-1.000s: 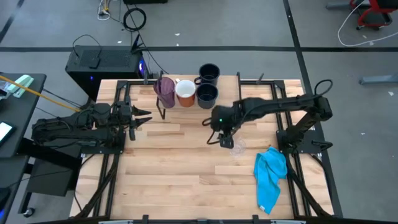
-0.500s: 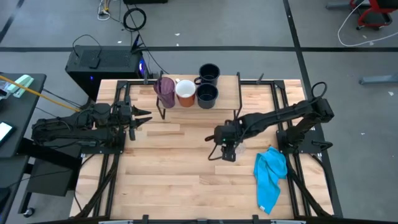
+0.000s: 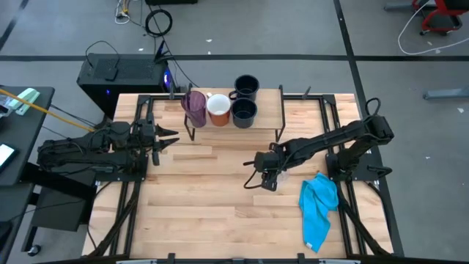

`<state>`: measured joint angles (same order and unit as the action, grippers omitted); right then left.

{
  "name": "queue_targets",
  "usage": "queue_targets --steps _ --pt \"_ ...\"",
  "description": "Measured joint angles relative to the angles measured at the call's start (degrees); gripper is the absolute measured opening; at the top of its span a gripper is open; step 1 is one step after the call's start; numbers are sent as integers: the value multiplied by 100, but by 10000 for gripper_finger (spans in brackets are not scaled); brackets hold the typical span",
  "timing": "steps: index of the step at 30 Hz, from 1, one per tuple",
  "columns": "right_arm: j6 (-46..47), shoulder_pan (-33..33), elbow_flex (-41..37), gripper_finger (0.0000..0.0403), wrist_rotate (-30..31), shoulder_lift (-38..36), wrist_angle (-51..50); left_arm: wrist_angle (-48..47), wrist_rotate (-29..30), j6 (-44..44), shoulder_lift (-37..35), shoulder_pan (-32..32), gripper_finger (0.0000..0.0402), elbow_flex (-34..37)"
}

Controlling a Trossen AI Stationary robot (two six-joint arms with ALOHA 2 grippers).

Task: Stack small to large cups/mugs on shelf
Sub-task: Put the transparent mug on the shelf

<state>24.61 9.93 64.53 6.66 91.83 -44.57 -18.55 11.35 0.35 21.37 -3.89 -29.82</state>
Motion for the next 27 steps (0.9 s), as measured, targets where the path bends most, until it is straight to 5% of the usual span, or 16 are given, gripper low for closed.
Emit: queue_targets --steps 8,27 --pt "32 0 -336 194 38 0 299 0 0 -12 -2 -1 110 0" --pt "-230 0 -411 7 70 0 362 -2 -2 -24 -2 -1 110 0"
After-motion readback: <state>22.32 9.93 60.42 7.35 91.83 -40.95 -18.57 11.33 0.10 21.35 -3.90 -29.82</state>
